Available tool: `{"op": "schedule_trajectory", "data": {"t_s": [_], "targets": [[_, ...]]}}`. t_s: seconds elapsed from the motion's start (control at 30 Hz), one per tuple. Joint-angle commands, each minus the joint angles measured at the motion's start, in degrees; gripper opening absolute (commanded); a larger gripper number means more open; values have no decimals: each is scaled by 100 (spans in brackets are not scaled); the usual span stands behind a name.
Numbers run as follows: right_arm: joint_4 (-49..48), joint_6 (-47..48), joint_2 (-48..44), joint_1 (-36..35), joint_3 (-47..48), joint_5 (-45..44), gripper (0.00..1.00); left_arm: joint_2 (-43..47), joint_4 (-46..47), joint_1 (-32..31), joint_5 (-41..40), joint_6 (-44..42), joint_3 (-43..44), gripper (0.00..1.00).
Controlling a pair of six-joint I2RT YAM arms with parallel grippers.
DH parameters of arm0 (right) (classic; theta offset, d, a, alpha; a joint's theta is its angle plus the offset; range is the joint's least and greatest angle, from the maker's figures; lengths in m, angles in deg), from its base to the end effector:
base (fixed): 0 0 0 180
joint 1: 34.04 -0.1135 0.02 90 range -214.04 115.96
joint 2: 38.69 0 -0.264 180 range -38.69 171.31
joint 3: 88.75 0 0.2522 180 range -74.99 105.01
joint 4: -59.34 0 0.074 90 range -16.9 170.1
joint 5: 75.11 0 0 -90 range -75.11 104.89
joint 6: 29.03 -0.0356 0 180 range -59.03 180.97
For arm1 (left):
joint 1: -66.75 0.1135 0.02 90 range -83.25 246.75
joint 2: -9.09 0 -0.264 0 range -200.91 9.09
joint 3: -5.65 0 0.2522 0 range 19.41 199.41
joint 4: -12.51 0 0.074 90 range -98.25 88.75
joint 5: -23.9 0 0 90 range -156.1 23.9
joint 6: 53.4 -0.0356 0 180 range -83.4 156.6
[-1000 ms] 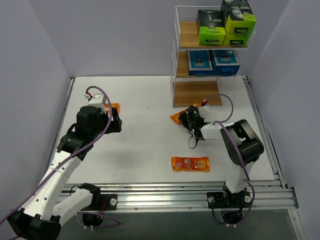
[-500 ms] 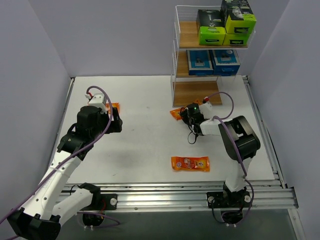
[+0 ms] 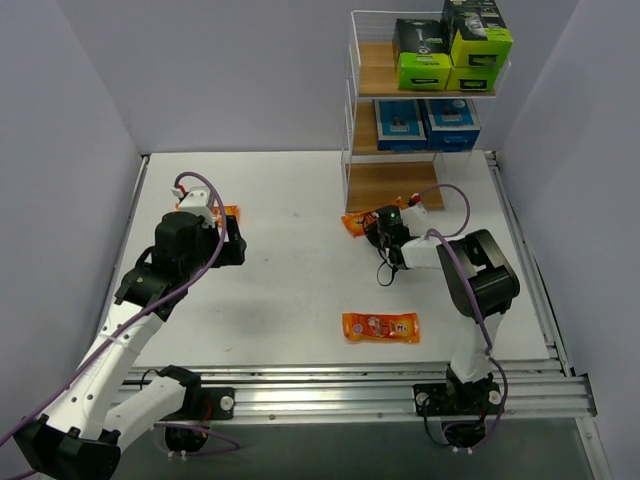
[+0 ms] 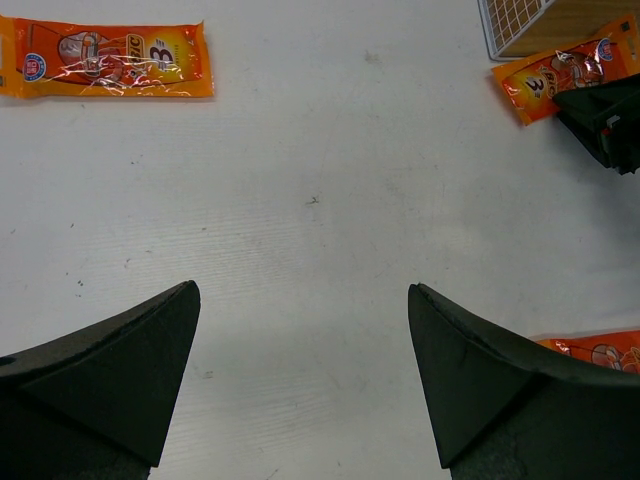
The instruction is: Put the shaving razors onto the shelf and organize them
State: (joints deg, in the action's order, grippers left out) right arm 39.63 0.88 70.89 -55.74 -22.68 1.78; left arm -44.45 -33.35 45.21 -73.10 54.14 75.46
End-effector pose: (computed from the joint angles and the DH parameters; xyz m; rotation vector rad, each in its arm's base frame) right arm 0.3661 0.1370 0.1447 0.8138 1.8736 0.6924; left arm 0.1879 -0.0695 0.3425 -0.0014 2.0958 -0.2871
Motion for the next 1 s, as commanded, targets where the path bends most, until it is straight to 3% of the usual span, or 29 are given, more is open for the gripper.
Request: {"op": "schedule_trajectory", "data": {"t_s": [0.0, 0.2, 0.5, 0.97], "targets": [[324, 42, 143, 95, 112, -87, 23, 36, 195, -34, 41, -40, 37, 94], [228, 51, 178, 157, 147, -34, 17, 36, 195, -61, 33, -40, 46, 94], [403, 182, 187, 280, 446, -87, 23, 36, 186, -78, 24, -31, 37, 94], [464, 297, 424, 376, 964, -131, 24, 28, 186, -105, 33, -31, 46, 94]]}}
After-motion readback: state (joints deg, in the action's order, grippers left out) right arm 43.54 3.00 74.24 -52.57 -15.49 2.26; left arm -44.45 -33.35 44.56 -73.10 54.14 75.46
